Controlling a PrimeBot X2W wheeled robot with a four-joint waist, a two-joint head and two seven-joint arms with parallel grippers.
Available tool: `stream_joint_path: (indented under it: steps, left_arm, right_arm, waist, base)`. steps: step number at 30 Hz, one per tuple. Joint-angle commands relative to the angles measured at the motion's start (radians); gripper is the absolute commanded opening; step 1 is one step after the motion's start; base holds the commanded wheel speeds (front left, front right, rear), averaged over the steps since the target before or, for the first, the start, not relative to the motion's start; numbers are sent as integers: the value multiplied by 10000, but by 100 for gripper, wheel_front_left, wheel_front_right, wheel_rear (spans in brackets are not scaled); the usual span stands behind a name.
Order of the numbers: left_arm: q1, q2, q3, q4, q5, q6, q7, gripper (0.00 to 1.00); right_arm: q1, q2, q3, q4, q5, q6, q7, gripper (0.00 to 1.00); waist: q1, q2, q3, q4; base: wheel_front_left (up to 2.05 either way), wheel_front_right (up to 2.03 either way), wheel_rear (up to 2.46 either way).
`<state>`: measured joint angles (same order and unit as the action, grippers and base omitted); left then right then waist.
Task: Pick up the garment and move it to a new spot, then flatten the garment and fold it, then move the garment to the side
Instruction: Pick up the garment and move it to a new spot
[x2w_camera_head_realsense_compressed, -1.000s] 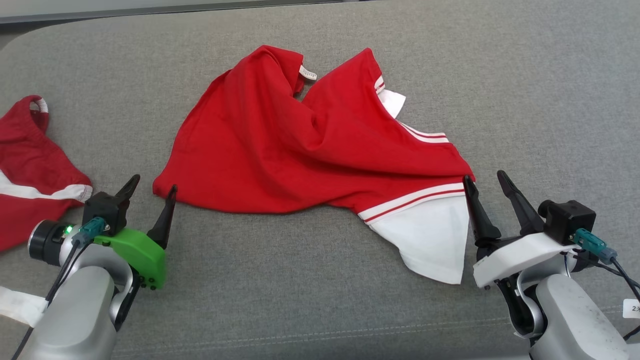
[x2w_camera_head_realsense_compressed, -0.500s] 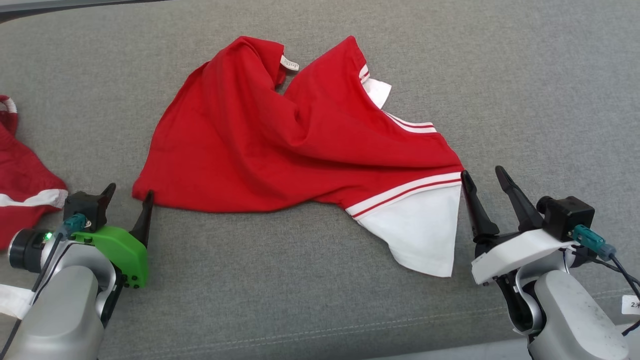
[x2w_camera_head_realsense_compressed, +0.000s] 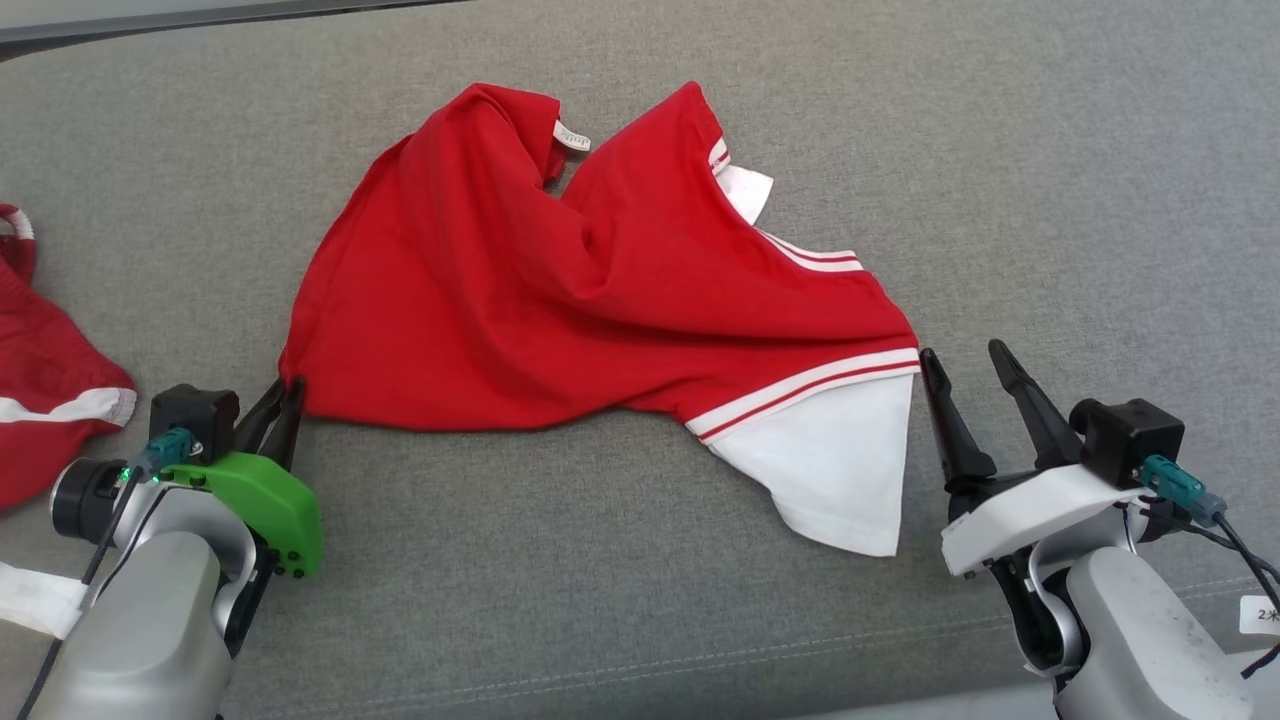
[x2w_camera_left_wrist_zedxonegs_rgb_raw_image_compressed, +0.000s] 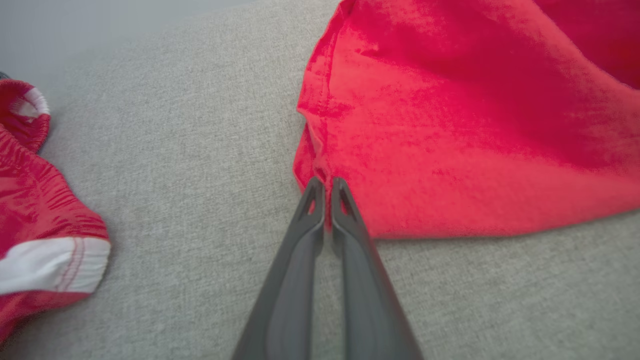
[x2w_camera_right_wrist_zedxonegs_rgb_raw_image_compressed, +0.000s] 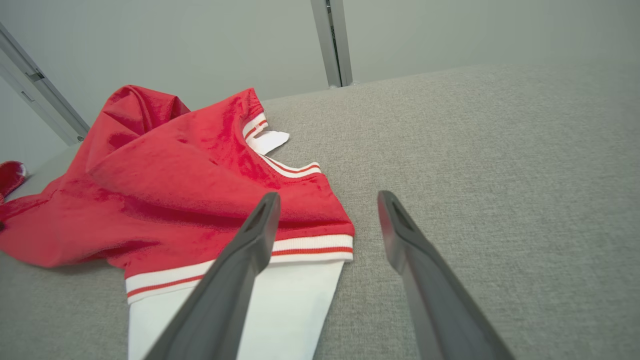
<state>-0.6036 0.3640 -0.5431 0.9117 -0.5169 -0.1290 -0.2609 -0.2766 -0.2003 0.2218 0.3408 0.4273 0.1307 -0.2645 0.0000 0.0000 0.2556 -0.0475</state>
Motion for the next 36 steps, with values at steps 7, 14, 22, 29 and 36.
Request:
stream_joint_path:
  steps: [7, 14, 22, 29, 36]
  left_arm:
    - [1377, -27, 768, -1581, 421, 352, -37, 0]
    - [2606, -139, 1027, -2742, 729, 679, -37, 0]
    - [3439, 16, 1383, -3509, 703, 1045, -37, 0]
    - [4180, 276, 1512, -4489, 683, 1368, 98, 0]
    - [4850, 609, 1498, -5871, 628, 1717, 681, 0]
  right_arm:
    - [340, 140, 21, 120, 43, 1, -22, 100]
    - [507, 235, 43, 214, 114, 1, -22, 100]
    - [575, 199, 99, 298, 214, 1, -22, 100]
    - [666, 129, -8, 287, 247, 1, -22, 100]
    - [632, 133, -121, 296, 224, 1, -21, 100]
  waist:
    - [0, 0, -699, 273]
    - [0, 0, -1109, 468]
    - [0, 0, -1319, 498]
    - [0, 0, -1373, 282]
    - [0, 0, -1316, 215]
  base:
    - [0, 0, 0]
    - [0, 0, 0]
    - [0, 0, 0]
    - [0, 0, 0]
    - [0, 0, 0]
